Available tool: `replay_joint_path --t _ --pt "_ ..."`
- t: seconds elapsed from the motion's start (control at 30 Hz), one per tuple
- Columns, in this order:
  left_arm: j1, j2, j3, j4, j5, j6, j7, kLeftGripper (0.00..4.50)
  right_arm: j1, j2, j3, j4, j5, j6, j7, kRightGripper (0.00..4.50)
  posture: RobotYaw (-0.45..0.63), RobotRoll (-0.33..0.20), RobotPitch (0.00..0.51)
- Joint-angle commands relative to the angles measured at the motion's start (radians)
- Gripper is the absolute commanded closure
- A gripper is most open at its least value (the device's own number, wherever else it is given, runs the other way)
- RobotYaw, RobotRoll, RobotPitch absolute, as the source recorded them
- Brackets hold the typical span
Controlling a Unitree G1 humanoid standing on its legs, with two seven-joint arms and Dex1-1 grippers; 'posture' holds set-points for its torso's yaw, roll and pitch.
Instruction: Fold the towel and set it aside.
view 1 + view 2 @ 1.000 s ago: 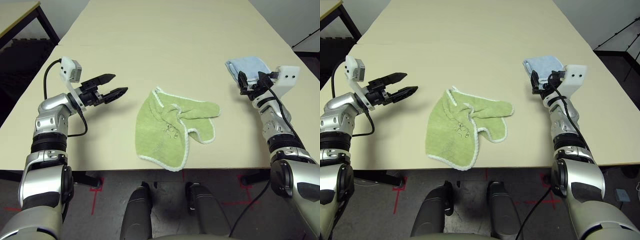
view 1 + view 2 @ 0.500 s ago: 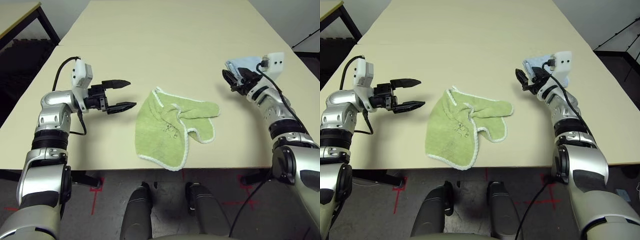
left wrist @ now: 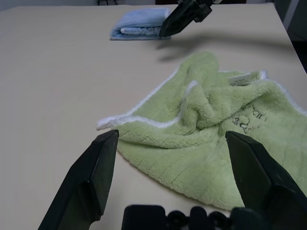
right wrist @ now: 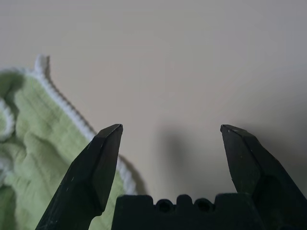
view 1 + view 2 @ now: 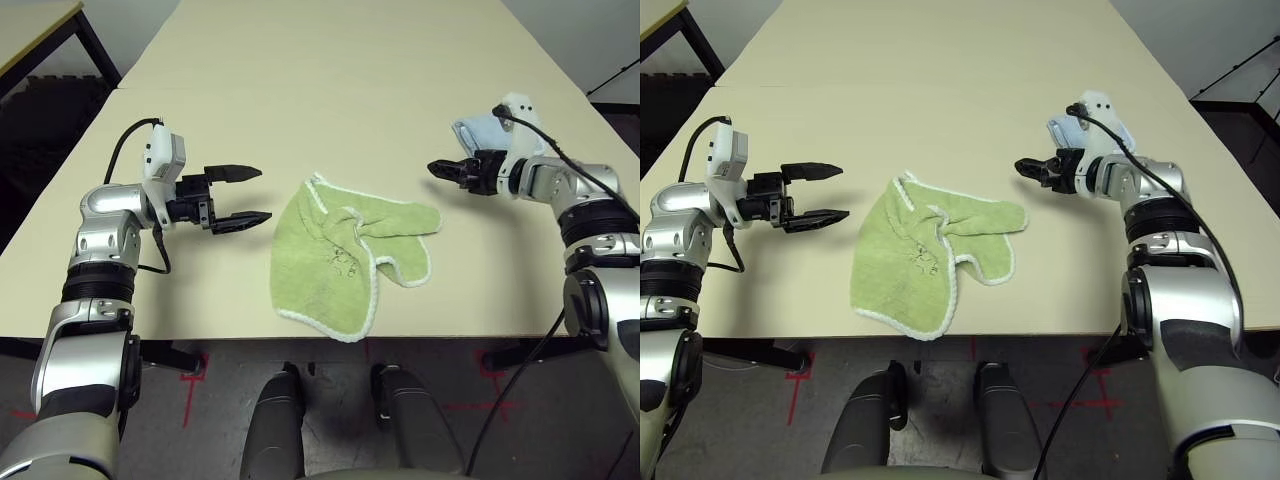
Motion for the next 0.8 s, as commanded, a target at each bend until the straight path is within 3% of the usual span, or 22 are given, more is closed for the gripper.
replay_joint_path --t 0.03,0.47,0.8 --pt "0.013 0.0 -0.011 -0.027 -0.001 0.007 -0.004 0.0 0.007 -0.026 0.036 -0.072 0.006 0.124 0.032 0.03 -0.03 0.0 0.165" --pt "-0.003 -0.014 -0.011 -0.028 -0.005 0.021 -0.002 0.0 -0.071 -0.029 0.107 -0.186 0.081 0.534 0.041 0.03 -0.06 0.0 0.181" --pt "0.013 -0.016 -0.007 -0.055 -0.009 0.043 0.004 0.0 -0.062 -0.034 0.141 -0.169 0.086 0.554 0.022 0.03 -0.07 0.0 0.187"
